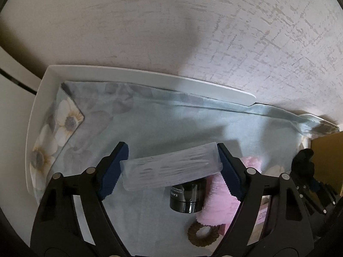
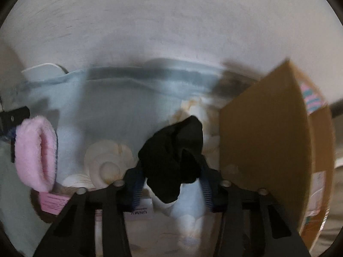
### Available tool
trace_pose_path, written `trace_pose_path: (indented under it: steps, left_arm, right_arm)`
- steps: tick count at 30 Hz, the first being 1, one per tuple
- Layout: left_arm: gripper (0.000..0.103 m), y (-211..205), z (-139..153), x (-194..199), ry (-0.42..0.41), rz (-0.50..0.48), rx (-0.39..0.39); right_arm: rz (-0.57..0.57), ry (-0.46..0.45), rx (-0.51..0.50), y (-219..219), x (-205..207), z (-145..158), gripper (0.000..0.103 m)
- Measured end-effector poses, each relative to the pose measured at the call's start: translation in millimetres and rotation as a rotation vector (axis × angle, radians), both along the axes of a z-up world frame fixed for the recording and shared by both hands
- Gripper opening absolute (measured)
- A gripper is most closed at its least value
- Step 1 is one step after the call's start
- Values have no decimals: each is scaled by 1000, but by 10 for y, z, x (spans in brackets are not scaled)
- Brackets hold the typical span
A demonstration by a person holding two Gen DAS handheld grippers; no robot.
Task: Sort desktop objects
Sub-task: 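Grasp the clear plastic case with the left tool while the right tool grasps the black scrunchie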
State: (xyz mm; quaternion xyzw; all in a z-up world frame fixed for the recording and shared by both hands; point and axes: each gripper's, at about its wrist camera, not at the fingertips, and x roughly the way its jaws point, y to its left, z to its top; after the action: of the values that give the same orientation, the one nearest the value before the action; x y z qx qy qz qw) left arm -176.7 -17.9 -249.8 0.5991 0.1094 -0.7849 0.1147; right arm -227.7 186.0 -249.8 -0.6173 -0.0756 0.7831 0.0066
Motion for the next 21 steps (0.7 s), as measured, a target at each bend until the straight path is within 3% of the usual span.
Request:
trace_pose_path:
  steps: [3, 10, 19, 21]
  left_arm:
    - [81, -27, 28, 74, 13, 17, 20]
    - [81, -41, 230, 227, 71, 19, -3]
    - [81, -79, 714, 385, 157, -14, -55]
    - [81, 185, 932, 249, 177, -29, -68]
  right_arm:
    - [-4, 8, 1, 29, 14, 22, 17]
    - [1, 47, -25, 36, 115, 120, 15]
    - [31, 108, -40, -45, 255, 370, 15]
    - [29, 122, -49, -41, 297, 444, 15]
